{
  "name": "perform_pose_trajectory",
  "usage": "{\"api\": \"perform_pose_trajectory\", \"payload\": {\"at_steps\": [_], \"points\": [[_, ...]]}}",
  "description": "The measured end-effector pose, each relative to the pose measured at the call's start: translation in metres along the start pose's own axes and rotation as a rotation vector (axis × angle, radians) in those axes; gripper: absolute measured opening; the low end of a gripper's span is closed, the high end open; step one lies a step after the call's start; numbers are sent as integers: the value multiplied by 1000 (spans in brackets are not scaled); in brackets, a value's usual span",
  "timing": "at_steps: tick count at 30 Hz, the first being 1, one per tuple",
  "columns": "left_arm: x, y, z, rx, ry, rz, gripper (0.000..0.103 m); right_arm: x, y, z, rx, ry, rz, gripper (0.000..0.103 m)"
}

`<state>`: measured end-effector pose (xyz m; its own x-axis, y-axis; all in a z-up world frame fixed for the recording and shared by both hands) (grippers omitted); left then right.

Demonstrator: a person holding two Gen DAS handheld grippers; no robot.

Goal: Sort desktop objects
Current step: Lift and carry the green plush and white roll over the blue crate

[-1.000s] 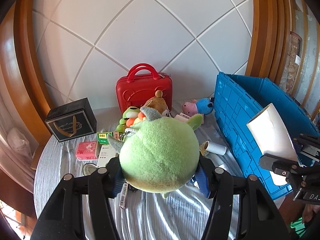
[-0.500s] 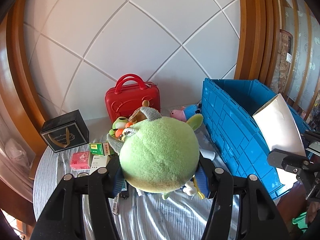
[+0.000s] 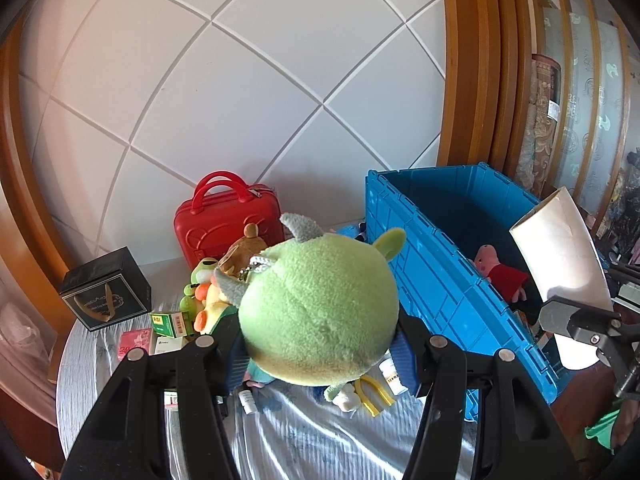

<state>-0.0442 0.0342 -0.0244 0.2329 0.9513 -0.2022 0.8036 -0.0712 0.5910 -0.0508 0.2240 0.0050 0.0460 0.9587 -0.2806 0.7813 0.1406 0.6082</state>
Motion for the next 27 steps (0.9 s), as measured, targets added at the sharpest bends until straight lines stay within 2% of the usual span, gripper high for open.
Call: {"api": "perform_pose_trajectory", "payload": {"at_steps": [27], "points": [[111,-39,-76,41,-128,106,58,141,49,-25,75,-157,162,45]]}}
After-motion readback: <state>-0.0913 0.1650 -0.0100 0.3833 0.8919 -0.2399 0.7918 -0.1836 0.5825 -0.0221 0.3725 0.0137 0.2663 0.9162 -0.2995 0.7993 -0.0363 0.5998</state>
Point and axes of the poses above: each gripper's, at about its wrist camera, not at the fingertips, and y roughly against the way its jaws point, x to its right, z to its underside, the point moved 4 cm from there along -y, roughly the way its jaws point, and after that the axes turned 15 degrees about -y, right-handed, at the moved point
